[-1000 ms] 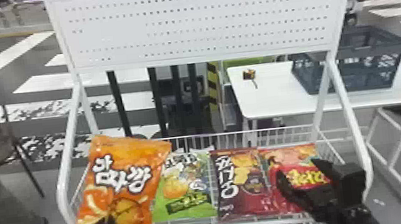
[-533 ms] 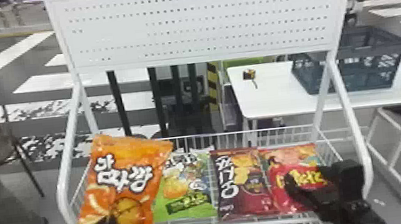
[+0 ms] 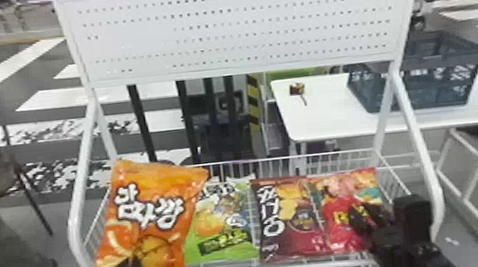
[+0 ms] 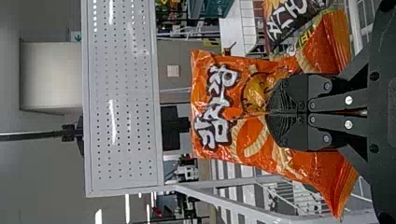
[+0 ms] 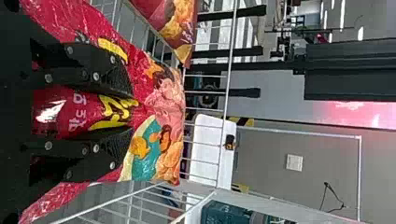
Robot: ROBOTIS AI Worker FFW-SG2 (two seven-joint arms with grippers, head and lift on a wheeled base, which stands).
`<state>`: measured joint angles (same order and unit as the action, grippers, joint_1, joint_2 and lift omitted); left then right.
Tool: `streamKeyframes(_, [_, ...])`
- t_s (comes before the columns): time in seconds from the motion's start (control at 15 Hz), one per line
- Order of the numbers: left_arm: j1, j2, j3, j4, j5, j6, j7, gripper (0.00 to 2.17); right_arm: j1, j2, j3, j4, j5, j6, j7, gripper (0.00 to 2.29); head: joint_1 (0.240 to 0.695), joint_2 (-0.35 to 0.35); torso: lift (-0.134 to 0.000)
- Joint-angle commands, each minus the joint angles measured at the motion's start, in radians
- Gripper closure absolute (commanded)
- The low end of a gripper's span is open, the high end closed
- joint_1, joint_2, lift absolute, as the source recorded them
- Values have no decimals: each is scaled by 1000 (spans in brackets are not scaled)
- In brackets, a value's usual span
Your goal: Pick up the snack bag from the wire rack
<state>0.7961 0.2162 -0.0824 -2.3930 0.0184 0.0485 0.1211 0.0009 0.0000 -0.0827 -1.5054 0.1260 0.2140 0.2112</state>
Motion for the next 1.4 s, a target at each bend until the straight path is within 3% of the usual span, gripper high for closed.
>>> streamKeyframes(0.0, [2, 0, -2, 0, 0, 0, 0, 2020, 17, 1, 11, -35, -11, 0, -7, 2040, 499, 0, 0])
streamKeyframes(0.4, [8, 5, -2, -8, -2, 0, 2, 2020, 113, 1, 46, -216, -43, 0, -47, 2040, 499, 0, 0])
streamKeyframes(0.8, [14, 14, 7, -20, 2, -9, 3, 2020, 338, 1, 95, -489, -31, -28, -102, 2040, 499, 0, 0])
streamKeyframes(1.33, [23, 25, 6, -28, 6, -15, 17, 2020, 680, 1, 28, -765, -169, -159, -88, 2040, 499, 0, 0])
